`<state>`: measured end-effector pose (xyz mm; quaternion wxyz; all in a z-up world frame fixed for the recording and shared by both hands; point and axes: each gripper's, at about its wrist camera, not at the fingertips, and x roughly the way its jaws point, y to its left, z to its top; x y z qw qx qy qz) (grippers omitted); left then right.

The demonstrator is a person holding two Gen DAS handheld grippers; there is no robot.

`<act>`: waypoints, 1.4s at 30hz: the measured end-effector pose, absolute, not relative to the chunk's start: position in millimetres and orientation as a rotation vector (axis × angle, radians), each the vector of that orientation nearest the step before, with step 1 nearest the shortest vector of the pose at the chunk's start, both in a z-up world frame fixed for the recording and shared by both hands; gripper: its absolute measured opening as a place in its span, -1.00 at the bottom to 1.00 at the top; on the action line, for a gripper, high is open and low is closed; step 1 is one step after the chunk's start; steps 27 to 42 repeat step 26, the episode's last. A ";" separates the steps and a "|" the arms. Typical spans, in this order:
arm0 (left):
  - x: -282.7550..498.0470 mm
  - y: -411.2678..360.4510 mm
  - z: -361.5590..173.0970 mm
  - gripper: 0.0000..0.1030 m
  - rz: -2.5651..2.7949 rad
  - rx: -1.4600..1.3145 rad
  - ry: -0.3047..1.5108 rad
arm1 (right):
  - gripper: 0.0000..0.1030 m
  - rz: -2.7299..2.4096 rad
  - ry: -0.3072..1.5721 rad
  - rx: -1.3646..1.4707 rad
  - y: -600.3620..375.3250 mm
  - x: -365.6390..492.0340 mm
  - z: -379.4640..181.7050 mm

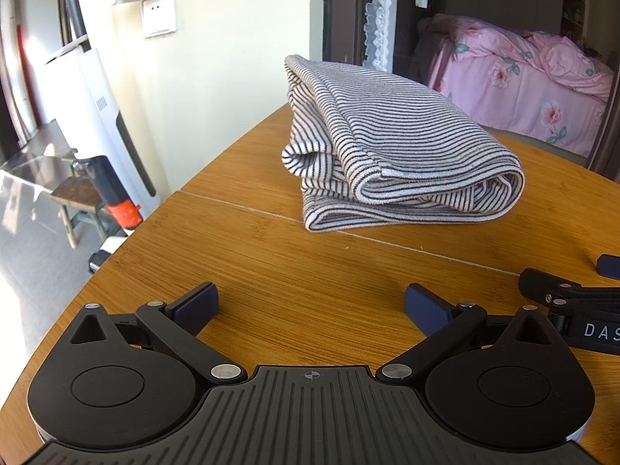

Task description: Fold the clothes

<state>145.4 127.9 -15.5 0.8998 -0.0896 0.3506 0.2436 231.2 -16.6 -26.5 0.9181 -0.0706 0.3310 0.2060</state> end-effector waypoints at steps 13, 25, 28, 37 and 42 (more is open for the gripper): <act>143.4 129.6 -15.3 1.00 0.524 -0.195 0.723 | 1.00 0.416 0.681 -0.142 -14.3 230.3 -26.5; 132.5 142.8 -10.6 1.00 0.450 -0.280 0.663 | 1.00 0.411 0.682 -0.138 -13.8 229.8 -26.0; 128.7 146.5 -9.3 1.00 0.420 -0.306 0.643 | 1.00 0.399 0.683 -0.134 -11.9 229.0 -25.9; 128.7 146.5 -9.3 1.00 0.420 -0.306 0.643 | 1.00 0.399 0.683 -0.134 -11.9 229.0 -25.9; 128.7 146.5 -9.3 1.00 0.420 -0.306 0.643 | 1.00 0.399 0.683 -0.134 -11.9 229.0 -25.9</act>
